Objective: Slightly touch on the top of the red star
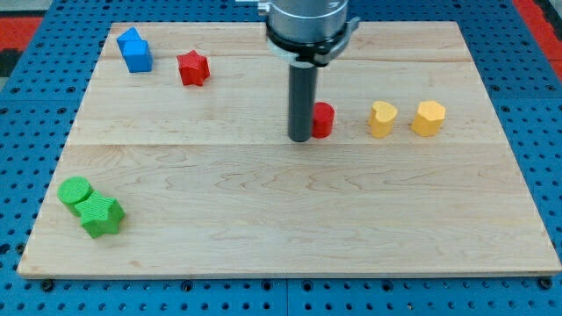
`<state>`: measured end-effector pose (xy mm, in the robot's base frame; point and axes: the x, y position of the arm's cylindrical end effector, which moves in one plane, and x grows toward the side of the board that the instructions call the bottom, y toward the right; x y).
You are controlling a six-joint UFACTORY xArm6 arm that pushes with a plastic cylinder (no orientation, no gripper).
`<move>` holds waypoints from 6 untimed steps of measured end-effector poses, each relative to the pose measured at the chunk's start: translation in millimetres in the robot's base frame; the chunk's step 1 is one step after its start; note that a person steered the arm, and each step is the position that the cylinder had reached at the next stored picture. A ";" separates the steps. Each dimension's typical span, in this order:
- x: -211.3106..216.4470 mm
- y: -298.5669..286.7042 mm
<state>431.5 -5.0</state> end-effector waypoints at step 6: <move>-67.4 -55.3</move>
